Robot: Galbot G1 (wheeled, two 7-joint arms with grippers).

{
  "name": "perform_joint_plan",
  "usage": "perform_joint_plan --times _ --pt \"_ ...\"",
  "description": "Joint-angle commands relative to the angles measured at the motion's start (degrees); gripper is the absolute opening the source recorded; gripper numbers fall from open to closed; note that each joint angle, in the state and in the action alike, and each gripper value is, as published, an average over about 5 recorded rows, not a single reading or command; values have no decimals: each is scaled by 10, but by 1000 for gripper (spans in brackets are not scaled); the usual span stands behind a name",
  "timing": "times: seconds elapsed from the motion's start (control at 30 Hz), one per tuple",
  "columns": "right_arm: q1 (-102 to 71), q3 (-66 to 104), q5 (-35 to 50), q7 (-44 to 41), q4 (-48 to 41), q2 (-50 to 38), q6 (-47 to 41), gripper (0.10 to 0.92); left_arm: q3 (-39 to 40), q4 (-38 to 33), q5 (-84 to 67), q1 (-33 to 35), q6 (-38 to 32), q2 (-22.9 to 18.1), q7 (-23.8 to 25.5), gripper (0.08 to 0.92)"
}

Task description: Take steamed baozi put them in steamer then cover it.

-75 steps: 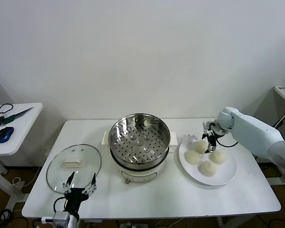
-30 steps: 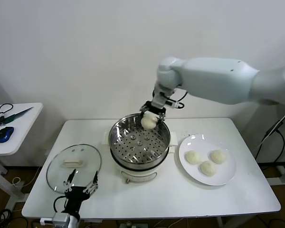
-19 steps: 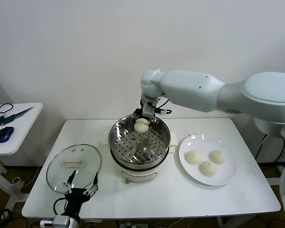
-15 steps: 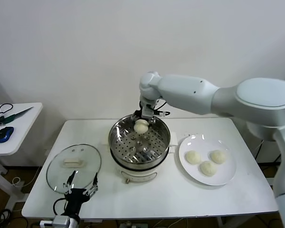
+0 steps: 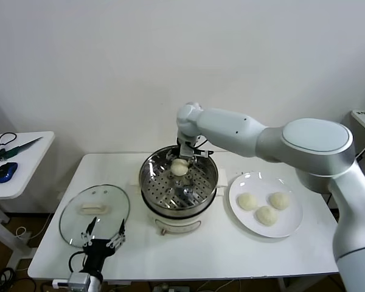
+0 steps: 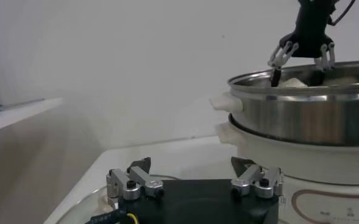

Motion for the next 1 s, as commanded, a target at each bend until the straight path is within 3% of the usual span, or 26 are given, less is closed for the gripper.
perform_joint_plan --times 0.03,0.2,0.33,0.4,0.57,0.73,1.0 --pt "29 -1 53 -6 10 -10 5 821 0 -1 1 -1 2 -1 1 823" --pt "150 -70 256 -70 84 -82 -31 823 0 -9 2 3 3 -2 2 823" --pt "263 -206 492 -111 181 -189 -154 823 1 -12 4 3 4 -4 3 823" --pt "303 -255 559 -109 227 -248 -230 823 3 -12 4 1 4 -4 4 823" --pt "331 -321 553 -55 325 -395 -412 823 5 -11 6 0 3 -4 4 823" --pt "288 -336 508 -8 387 -488 -493 823 5 -13 9 -1 2 -7 4 823" --pt "93 -190 472 48 363 -506 -550 823 5 -14 13 3 1 -14 4 823"
